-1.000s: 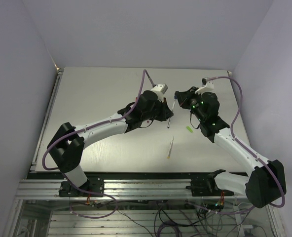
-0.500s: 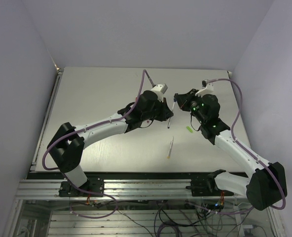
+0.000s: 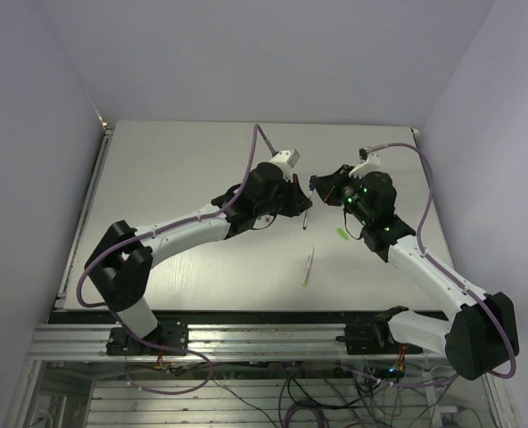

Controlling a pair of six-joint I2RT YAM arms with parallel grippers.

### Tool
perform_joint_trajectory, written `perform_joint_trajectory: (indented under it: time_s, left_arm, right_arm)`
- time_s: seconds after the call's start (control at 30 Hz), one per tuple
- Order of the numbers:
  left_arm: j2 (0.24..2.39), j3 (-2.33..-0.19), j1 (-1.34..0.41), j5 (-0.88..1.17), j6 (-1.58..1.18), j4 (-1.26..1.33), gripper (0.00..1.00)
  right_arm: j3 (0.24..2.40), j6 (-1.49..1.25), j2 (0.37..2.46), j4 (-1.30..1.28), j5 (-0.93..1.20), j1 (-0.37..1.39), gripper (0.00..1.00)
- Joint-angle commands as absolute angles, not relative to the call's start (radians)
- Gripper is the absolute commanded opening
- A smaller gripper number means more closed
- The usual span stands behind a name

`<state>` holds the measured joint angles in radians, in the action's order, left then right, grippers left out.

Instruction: Insert the pens into the pen caps

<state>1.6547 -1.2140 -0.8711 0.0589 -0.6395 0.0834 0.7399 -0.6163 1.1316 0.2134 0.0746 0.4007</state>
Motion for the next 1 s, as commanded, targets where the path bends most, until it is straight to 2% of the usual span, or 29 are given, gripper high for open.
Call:
perform_joint_trajectory:
  time_s: [0.0,0.43,0.97]
  left_arm:
    - [1.643,-1.200,-0.853,0.023,-0.658,0.168,0.07]
    - [1.658,-1.242,-0.794,-0.045,-0.660,0.234,0.07]
    - [1.674,-1.276,-0.736,-0.088,-0.654,0.258,0.07]
  right_arm:
    - [0.737,-0.583,1.166,0.184,0.190,0.400,0.00]
    - [0.784,-0.492,1.252,-0.019,0.221,0.447,0.00]
    - [0.797,-0.437,1.330,-0.132,0.254,0.486,0.00]
